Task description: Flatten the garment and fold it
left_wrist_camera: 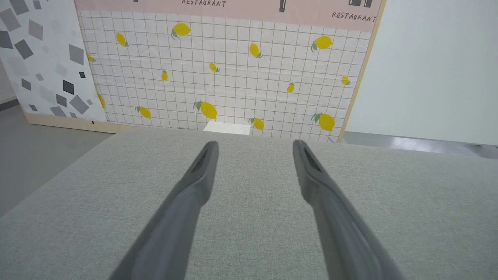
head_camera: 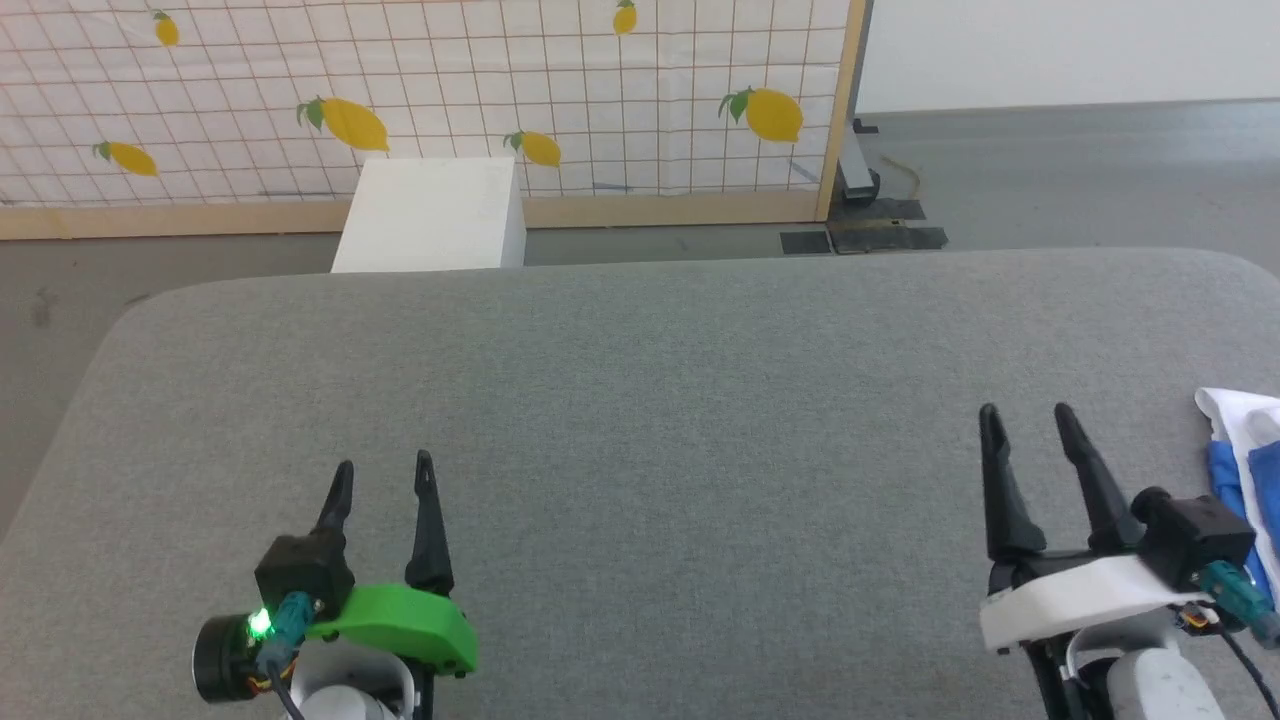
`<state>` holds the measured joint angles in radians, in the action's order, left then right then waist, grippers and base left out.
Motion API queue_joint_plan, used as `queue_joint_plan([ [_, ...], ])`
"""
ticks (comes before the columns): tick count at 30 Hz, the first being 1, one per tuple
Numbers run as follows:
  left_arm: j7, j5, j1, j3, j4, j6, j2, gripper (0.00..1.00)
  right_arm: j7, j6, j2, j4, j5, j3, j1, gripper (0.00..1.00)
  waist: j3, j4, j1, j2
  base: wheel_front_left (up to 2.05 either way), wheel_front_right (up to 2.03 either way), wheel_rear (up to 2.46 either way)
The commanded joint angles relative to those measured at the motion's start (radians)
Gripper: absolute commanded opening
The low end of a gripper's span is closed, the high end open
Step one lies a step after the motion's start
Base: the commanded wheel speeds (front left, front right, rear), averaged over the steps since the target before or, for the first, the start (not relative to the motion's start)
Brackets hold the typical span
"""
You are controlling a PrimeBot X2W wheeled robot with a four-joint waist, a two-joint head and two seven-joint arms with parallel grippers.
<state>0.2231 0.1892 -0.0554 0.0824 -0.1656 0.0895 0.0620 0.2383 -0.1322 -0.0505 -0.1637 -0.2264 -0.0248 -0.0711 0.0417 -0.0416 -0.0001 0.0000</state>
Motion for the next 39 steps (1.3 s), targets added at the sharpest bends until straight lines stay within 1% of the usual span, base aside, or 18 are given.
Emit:
queue_joint_plan([
  [1,0.011,0.005,0.019,0.001,-0.01,0.005,-0.004,1.0,0.007,0.002,0.0,-0.004,0.013,0.01,0.014,1.0,-0.004,-0.007,0.0001,0.0,0.0,0.0,0.0],
  [5,0.026,0.024,0.031,0.005,-0.034,0.013,-0.007,1.0,0.005,0.002,0.0,-0.013,0.015,0.021,0.027,1.0,-0.011,-0.013,0.0001,0.0,0.0,0.0,0.0],
  [17,0.037,0.03,0.014,0.022,-0.078,0.018,-0.009,1.0,-0.003,0.002,0.0,-0.039,-0.004,0.028,0.021,1.0,-0.027,-0.011,0.0001,0.0,0.0,0.0,0.0],
  [18,0.029,0.028,0.019,0.024,-0.078,0.013,-0.005,0.0,-0.002,0.0,0.0,-0.038,0.003,0.027,0.015,0.0,-0.027,-0.011,0.0001,0.0,0.0,0.0,0.0],
  [39,-0.008,-0.003,0.024,0.009,-0.044,-0.002,-0.006,0.0,-0.036,0.0,0.0,-0.01,0.036,0.026,0.023,0.0,-0.029,-0.003,0.0001,0.0,0.0,0.0,0.0],
])
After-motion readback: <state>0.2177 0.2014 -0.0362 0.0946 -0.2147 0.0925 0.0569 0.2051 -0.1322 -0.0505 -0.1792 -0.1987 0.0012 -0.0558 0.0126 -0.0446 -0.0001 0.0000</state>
